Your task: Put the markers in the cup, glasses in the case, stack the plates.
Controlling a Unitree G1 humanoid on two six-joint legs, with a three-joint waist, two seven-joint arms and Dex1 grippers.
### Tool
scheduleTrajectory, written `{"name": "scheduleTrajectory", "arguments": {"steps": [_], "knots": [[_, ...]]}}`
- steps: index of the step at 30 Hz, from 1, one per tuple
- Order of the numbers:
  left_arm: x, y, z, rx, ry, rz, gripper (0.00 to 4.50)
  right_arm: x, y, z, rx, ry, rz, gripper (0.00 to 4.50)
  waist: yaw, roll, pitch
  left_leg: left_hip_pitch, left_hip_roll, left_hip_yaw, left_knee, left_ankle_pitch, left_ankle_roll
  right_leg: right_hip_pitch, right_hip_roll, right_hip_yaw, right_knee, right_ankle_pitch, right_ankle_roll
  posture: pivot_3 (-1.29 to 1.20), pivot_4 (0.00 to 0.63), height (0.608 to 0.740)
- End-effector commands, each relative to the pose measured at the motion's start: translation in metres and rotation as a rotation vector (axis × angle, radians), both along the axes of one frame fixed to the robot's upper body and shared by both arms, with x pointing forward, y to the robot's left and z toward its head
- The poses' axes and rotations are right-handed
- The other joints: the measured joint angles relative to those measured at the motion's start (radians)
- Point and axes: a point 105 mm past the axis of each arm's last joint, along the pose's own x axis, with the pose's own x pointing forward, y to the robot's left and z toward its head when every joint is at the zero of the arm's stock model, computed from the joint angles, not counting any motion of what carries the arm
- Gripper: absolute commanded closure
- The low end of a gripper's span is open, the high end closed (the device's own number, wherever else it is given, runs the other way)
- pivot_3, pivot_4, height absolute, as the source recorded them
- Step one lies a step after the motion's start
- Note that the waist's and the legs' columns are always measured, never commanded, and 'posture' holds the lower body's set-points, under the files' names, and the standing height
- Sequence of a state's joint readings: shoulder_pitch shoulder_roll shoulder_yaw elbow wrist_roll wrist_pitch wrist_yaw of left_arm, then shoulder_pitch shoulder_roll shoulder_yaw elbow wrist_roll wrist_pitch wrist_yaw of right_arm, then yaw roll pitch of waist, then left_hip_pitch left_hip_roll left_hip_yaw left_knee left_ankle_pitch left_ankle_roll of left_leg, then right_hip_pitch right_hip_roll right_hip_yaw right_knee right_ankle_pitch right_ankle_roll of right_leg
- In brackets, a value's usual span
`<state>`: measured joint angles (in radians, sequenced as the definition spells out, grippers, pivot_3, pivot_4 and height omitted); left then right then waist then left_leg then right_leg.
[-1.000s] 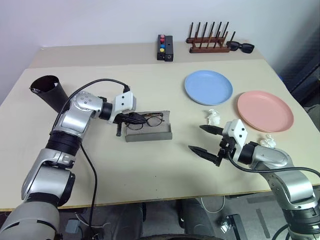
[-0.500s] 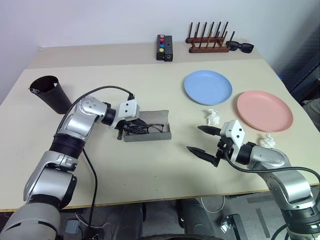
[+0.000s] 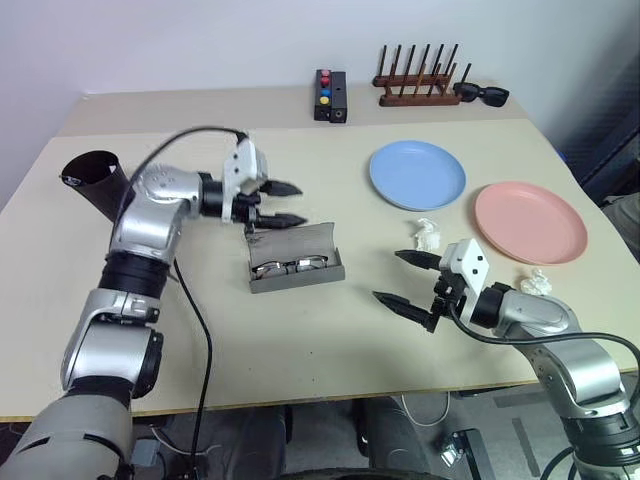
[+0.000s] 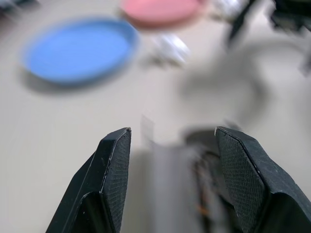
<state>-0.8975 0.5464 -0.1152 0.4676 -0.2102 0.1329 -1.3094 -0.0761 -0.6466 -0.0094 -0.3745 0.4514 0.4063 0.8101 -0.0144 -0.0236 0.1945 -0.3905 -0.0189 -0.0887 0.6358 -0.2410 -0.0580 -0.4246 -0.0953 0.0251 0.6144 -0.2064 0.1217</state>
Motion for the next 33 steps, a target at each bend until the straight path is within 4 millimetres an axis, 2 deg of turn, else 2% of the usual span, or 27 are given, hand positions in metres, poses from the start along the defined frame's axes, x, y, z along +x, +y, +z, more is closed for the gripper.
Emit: {"name": "scheduleTrajectory", "arguments": {"steps": [1, 4, 10, 14, 19, 24, 33], "knots": [[0.012, 0.015, 0.006, 0.014, -0.073, 0.095, 2.54, -0.002, 0.008, 0.013, 0.013, -0.055, 0.028, 0.00, -0.003, 0.000, 0.000, 0.000, 0.000, 0.000, 0.000, 0.000, 0.000, 0.000, 0.000, 0.000, 0.000, 0.000, 0.000, 0.00, 0.150, 0.734], [0.021, 0.025, -0.007, 0.062, -0.076, 0.174, 3.96, -0.002, 0.010, 0.015, 0.018, -0.061, 0.031, 0.00, -0.002, 0.000, 0.000, 0.000, 0.000, 0.000, 0.000, 0.000, 0.000, 0.000, 0.000, 0.000, 0.000, 0.000, 0.000, 0.00, 0.150, 0.734], [0.024, 0.033, -0.040, 0.150, -0.053, 0.225, 3.96, -0.001, 0.012, 0.015, 0.022, -0.064, 0.035, 0.00, 0.001, 0.000, 0.000, 0.000, 0.000, 0.000, 0.000, 0.000, 0.000, 0.000, 0.000, 0.000, 0.000, 0.000, 0.000, 0.00, 0.150, 0.734], [0.010, 0.029, -0.058, 0.197, -0.021, 0.155, 3.96, -0.001, 0.014, 0.016, 0.025, -0.066, 0.038, 0.00, 0.001, 0.000, 0.000, 0.000, 0.000, 0.000, 0.000, 0.000, 0.000, 0.000, 0.000, 0.000, 0.000, 0.000, 0.000, 0.00, 0.150, 0.734], [-0.011, 0.019, -0.054, 0.138, 0.029, 0.050, 3.96, -0.001, 0.014, 0.016, 0.024, -0.067, 0.039, 0.00, 0.000, 0.000, 0.000, 0.000, 0.000, 0.000, 0.000, 0.000, 0.000, 0.000, 0.000, 0.000, 0.000, 0.000, 0.000, 0.00, 0.150, 0.734], [-0.036, 0.013, -0.062, 0.157, 0.069, -0.035, 3.96, 0.000, 0.014, 0.016, 0.025, -0.068, 0.039, 0.00, -0.002, 0.000, 0.000, 0.000, 0.000, 0.000, 0.000, 0.000, 0.001, 0.000, 0.000, 0.000, 0.000, 0.000, 0.000, 0.00, 0.150, 0.734], [-0.047, 0.013, -0.087, 0.221, 0.112, -0.022, 3.96, 0.003, 0.015, 0.015, 0.027, -0.071, 0.047, 0.00, 0.001, 0.000, 0.000, 0.000, 0.000, 0.000, 0.000, 0.000, 0.001, 0.000, 0.000, 0.000, 0.000, -0.001, -0.002, 0.00, 0.150, 0.734]]}}
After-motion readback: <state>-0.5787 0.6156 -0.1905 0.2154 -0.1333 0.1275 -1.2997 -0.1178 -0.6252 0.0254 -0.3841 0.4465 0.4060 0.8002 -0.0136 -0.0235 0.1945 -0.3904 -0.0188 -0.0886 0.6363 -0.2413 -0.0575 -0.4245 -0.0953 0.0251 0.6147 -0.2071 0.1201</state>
